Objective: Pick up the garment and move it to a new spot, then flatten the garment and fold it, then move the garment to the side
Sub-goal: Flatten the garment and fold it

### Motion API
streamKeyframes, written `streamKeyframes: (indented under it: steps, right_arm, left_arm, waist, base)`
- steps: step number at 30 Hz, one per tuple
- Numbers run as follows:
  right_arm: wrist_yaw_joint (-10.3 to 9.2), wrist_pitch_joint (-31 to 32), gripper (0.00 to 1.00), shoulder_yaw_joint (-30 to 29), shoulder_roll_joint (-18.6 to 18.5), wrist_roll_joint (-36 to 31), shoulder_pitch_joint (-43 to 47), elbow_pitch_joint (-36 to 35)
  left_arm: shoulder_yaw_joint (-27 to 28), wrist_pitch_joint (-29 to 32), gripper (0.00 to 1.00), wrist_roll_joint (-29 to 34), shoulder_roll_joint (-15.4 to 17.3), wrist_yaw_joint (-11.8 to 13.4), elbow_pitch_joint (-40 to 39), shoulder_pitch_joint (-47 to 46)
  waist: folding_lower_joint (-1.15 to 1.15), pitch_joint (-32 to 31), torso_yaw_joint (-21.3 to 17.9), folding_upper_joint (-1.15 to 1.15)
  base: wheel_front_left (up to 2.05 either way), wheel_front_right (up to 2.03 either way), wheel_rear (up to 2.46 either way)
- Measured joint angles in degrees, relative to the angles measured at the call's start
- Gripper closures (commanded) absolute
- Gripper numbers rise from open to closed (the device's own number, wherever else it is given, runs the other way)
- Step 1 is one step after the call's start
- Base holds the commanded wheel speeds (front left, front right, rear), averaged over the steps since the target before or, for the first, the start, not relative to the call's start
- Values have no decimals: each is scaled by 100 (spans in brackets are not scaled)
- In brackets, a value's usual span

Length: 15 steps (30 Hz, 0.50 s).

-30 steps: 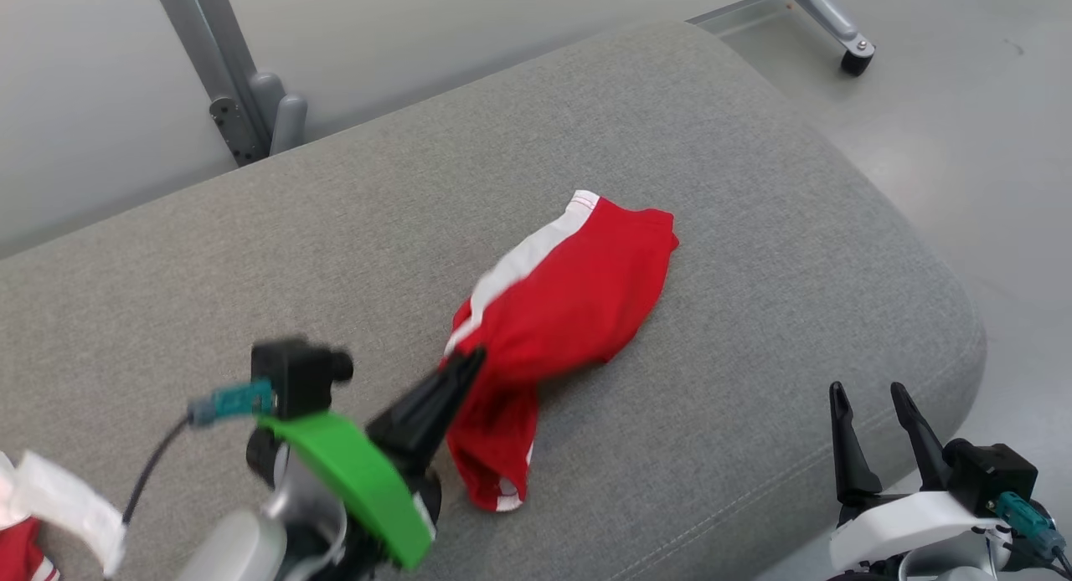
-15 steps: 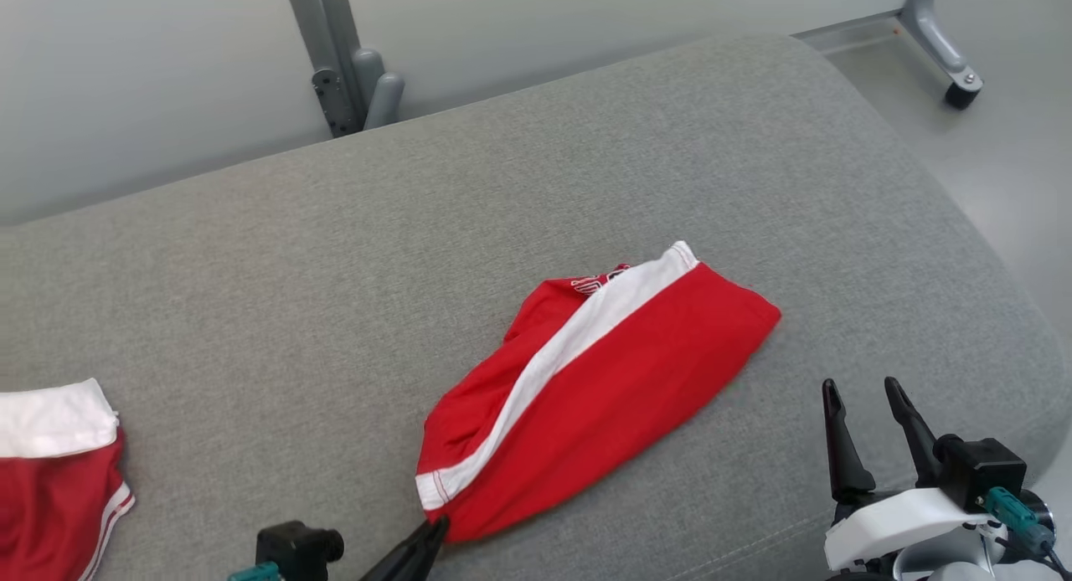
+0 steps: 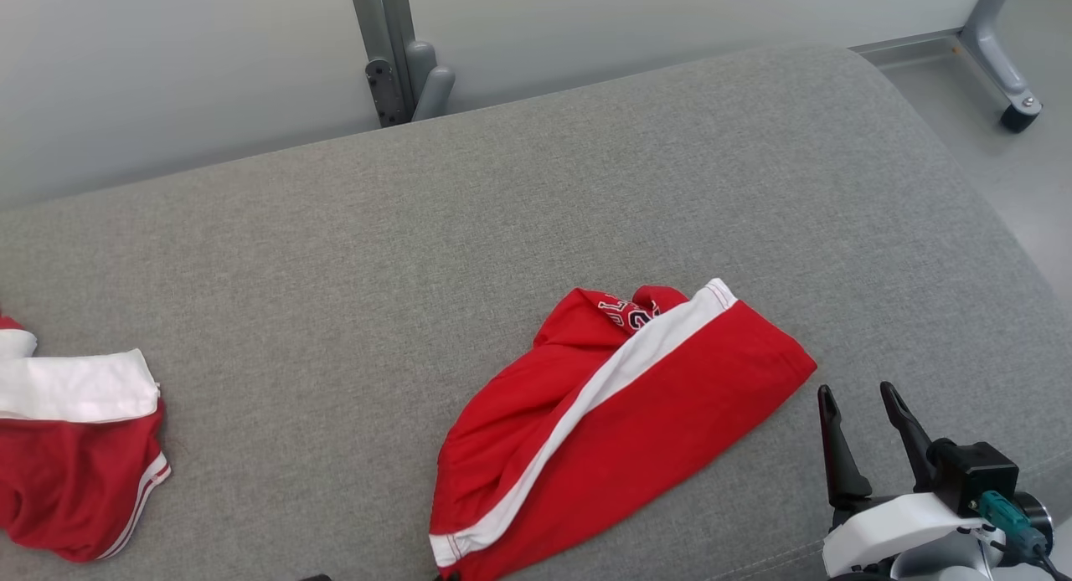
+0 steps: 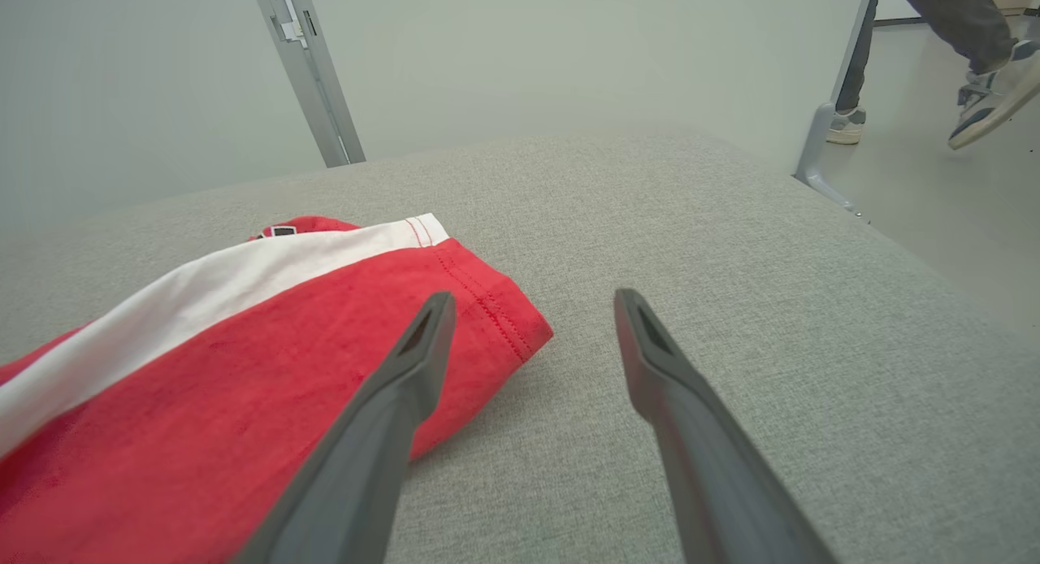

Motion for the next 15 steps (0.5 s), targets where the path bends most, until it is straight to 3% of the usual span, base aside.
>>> streamKeyframes:
  steps: [10, 12, 13, 14, 15]
  right_arm:
    - [0, 0, 0, 7, -1, -99, 15, 4]
    - [0, 0, 0, 10, 0, -100, 27, 4]
    - [0, 0, 0, 11, 0, -100, 32, 3]
    - [0, 0, 0, 11, -1, -100, 32, 2]
    - [0, 0, 0, 11, -1, -99, 32, 0]
  left_arm:
    - [-1009, -93, 98, -369, 202, -1, 129, -82]
    - [-1014, -123, 70, -447, 275, -1, 188, -148]
    - [-971, -138, 46, -514, 286, -1, 204, -176]
    - [-932, -140, 3, -599, 285, -1, 211, -213]
    - [-875, -143, 0, -666, 283, -1, 211, -249]
  waist:
    - [0, -108, -73, 0]
    - [0, -119, -95, 0]
    - [0, -120, -107, 0]
    - [0, -116, -117, 0]
    - [0, -109, -126, 0]
  base:
    - [0, 0, 0]
    - [0, 0, 0]
    - [0, 0, 0]
    - [0, 0, 0]
    - [0, 0, 0]
